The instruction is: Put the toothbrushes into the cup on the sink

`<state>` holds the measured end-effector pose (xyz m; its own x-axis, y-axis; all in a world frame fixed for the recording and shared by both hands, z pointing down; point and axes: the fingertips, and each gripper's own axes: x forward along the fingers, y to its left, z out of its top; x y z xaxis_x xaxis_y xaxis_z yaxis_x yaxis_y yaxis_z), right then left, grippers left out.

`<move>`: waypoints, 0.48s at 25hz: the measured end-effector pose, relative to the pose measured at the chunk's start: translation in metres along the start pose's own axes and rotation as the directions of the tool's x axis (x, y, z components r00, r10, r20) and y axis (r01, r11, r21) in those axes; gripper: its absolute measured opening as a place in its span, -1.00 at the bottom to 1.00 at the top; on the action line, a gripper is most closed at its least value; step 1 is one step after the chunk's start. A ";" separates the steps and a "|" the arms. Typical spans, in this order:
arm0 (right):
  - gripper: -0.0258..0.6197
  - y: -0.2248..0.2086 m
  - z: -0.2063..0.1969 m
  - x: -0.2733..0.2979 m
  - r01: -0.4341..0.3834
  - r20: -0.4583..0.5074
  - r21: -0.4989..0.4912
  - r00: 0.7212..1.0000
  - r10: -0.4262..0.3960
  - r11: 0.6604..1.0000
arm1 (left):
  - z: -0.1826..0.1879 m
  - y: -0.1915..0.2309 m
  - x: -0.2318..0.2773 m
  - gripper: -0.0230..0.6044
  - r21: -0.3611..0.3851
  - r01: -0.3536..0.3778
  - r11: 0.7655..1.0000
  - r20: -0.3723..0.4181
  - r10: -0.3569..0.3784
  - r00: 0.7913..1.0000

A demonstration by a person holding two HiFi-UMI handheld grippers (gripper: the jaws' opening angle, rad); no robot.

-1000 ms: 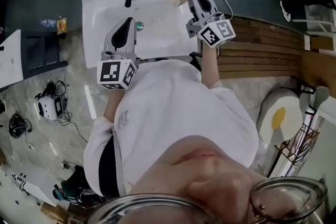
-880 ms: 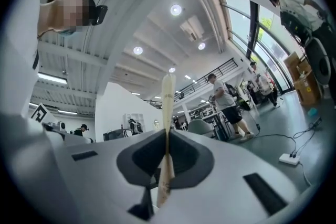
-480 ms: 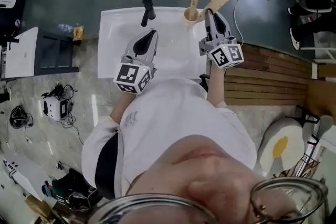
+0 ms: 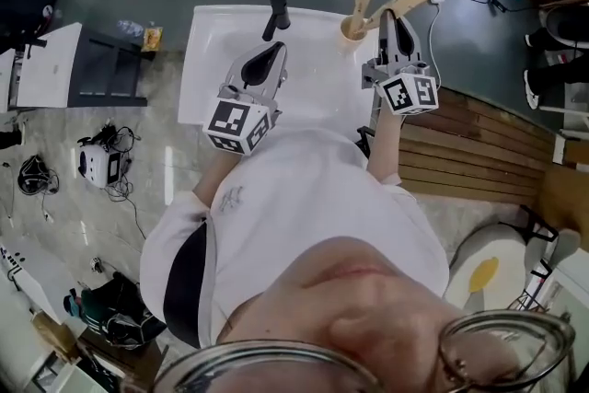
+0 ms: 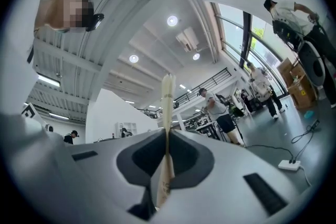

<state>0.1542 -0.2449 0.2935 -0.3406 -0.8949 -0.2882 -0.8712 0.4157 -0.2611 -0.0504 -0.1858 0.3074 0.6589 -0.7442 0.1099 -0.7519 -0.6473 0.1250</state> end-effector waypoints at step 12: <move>-0.86 -0.034 -0.009 0.018 0.058 0.023 0.023 0.998 -0.059 0.998 | -0.010 0.008 0.023 -0.91 -0.004 -0.009 1.000 -0.046 0.009 0.999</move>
<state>0.1747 -0.2769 0.3053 -0.2806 -0.9139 -0.2934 -0.8813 0.3664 -0.2984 -0.0407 -0.2068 0.3205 0.6522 -0.7418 0.1560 -0.7580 -0.6396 0.1281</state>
